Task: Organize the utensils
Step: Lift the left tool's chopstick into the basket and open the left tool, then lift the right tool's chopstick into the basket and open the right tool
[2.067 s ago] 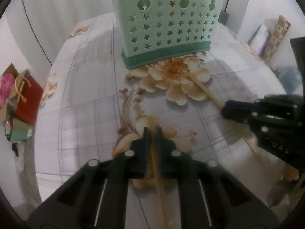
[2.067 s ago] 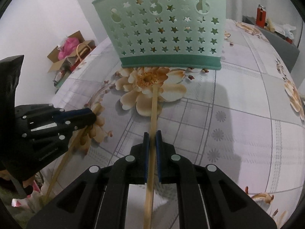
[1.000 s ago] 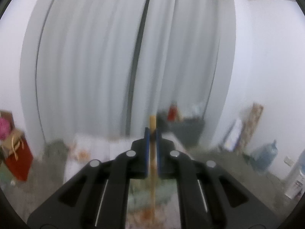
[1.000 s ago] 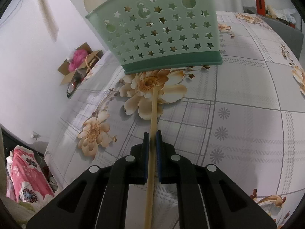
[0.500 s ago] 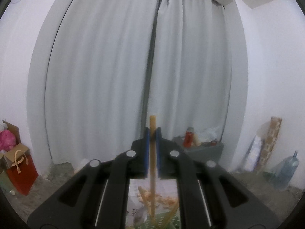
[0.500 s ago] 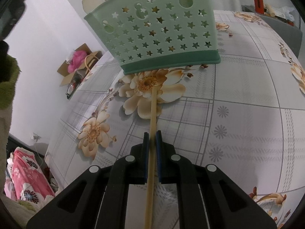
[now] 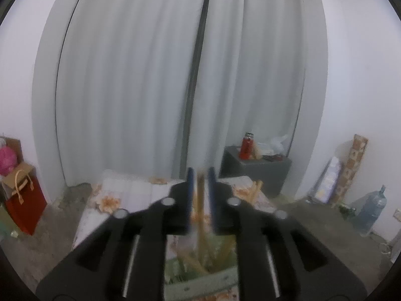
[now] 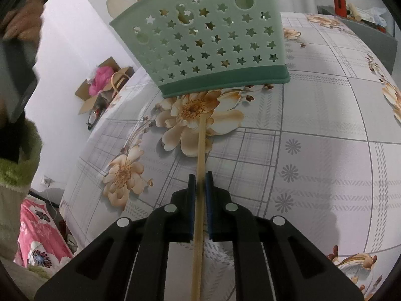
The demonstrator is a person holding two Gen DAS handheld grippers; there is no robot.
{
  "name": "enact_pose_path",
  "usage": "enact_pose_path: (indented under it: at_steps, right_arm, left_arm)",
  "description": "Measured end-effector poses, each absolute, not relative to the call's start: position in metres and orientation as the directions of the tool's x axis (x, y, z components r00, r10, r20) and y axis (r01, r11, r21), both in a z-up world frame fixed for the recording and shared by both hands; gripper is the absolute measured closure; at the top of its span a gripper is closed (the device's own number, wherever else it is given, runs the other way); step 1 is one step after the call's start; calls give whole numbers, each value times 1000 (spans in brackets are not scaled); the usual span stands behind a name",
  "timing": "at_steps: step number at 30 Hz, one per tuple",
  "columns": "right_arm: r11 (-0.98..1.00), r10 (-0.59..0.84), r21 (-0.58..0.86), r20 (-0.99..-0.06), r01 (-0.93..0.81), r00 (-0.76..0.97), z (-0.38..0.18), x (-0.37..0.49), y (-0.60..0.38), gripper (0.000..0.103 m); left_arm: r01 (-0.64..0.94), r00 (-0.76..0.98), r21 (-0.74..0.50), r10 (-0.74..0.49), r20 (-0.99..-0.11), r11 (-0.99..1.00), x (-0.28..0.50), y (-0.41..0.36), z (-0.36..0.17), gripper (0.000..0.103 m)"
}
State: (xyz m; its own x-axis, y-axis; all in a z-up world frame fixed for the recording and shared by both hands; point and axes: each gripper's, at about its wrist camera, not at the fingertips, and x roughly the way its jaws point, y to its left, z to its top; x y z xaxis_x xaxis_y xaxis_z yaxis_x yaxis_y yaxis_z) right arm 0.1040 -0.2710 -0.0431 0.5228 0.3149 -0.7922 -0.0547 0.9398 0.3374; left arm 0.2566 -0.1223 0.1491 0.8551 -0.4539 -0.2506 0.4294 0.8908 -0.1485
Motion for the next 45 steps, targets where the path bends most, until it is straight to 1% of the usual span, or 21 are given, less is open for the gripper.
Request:
enact_pose_path:
  at_steps: [1, 3, 5, 6, 8, 10, 11, 12, 14, 16, 18, 19, 22, 26, 28, 34, 35, 38, 45]
  right_arm:
    - [938, 323, 342, -791, -61, 520, -42, 104, -270, 90]
    - [933, 336, 351, -788, -72, 516, -41, 104, -269, 80]
    - [936, 333, 341, -791, -83, 513, -40, 104, -265, 76]
    - [939, 328, 332, -794, -87, 512, -40, 104, -264, 76]
    - [943, 321, 321, -799, -89, 508, -40, 104, -262, 75]
    - [945, 316, 315, -805, -90, 503, -39, 105, -261, 75]
    - [946, 313, 311, -808, -91, 499, -39, 105, -260, 75]
    - [948, 309, 305, -811, -92, 496, -39, 107, -260, 75]
    - [952, 298, 288, -818, -98, 493, -38, 108, -258, 75]
    - [958, 284, 267, -825, -106, 488, -38, 110, -255, 75]
    - [965, 262, 237, -834, -112, 485, -38, 114, -251, 75]
    - [967, 254, 228, -837, -114, 485, -38, 115, -249, 75]
    - [976, 216, 185, -849, -112, 481, -37, 121, -245, 75]
    - [987, 153, 114, -864, -109, 480, -37, 129, -239, 77]
    - [991, 125, 82, -867, -109, 483, -37, 133, -236, 78]
    - [995, 68, 19, -865, -103, 497, -37, 139, -230, 87]
    - [995, 66, 18, -865, -102, 497, -37, 140, -229, 88]
    - [995, 75, 29, -867, -100, 493, -36, 143, -229, 95]
    - [996, 69, 34, -863, -78, 501, -30, 139, -233, 96]
  left_arm:
    - [435, 849, -160, -462, -255, 886, 251, -115, 148, 87]
    - [438, 842, -179, -472, -262, 881, 242, -102, 149, 83]
    - [425, 837, -184, -462, -292, 886, 231, -90, 145, 76]
    - [418, 835, -181, -455, -310, 890, 226, -85, 142, 74]
    - [392, 830, -158, -422, -364, 906, 216, -74, 130, 67]
    - [356, 813, -122, -372, -447, 926, 207, -67, 112, 61]
    - [345, 805, -114, -356, -475, 932, 205, -61, 105, 58]
    - [329, 784, -109, -335, -522, 938, 202, -57, 91, 57]
    - [308, 745, -120, -318, -586, 944, 200, -51, 72, 55]
    - [281, 704, -135, -299, -644, 950, 197, -45, 50, 54]
    - [261, 683, -139, -285, -673, 955, 193, -42, 36, 53]
    - [252, 675, -134, -273, -685, 958, 191, -41, 30, 50]
    - [241, 674, -81, -227, -703, 967, 187, -40, 20, 45]
    - [238, 674, -48, -200, -711, 970, 183, -44, 13, 37]
    - [237, 674, -37, -192, -713, 971, 183, -43, 14, 35]
    - [216, 676, -30, -171, -717, 976, 180, -32, 14, 31]
    - [213, 676, -28, -168, -718, 977, 180, -31, 15, 30]
    - [207, 679, -29, -165, -716, 978, 180, -30, 15, 28]
    - [201, 687, -21, -156, -710, 979, 179, -28, 17, 25]
